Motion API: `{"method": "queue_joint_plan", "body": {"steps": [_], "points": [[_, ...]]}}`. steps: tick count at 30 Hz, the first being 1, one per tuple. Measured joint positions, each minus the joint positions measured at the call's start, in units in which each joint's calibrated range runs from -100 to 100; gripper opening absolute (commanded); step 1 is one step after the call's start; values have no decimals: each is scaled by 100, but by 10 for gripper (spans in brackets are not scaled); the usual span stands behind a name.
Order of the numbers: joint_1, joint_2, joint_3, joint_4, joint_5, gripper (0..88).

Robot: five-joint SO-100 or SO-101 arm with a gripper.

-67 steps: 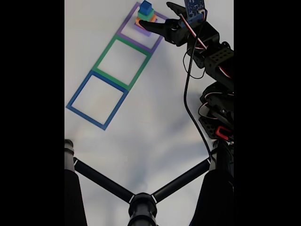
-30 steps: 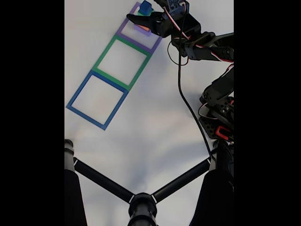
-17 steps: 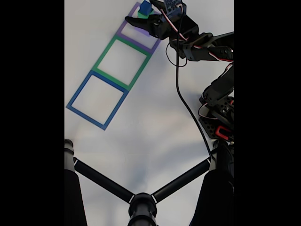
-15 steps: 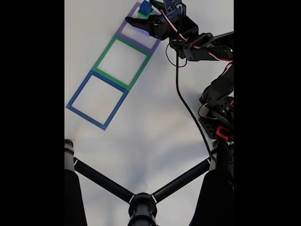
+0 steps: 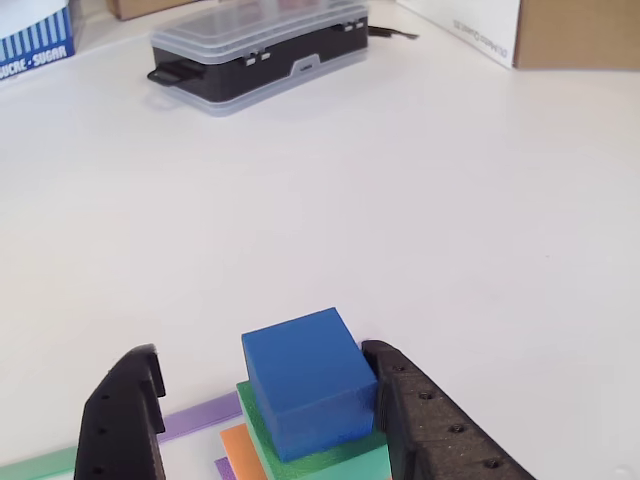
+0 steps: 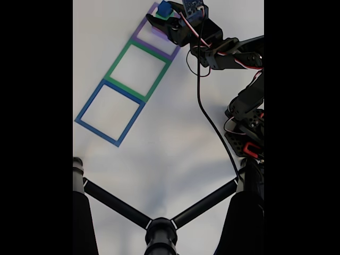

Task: Tower of hanoi

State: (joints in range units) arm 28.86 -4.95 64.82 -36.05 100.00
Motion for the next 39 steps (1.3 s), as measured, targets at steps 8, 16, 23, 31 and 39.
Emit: {"method": "queue_joint_plan", "body": {"steps": [8, 16, 23, 31, 39], "points": [[-10, 0, 0, 0, 0, 97], [-10, 0, 0, 0, 0, 36], [-39, 0, 0, 0, 0, 27], [-155, -688, 0, 894, 0, 27], [-466, -2536, -576, 3688, 0, 24]]}}
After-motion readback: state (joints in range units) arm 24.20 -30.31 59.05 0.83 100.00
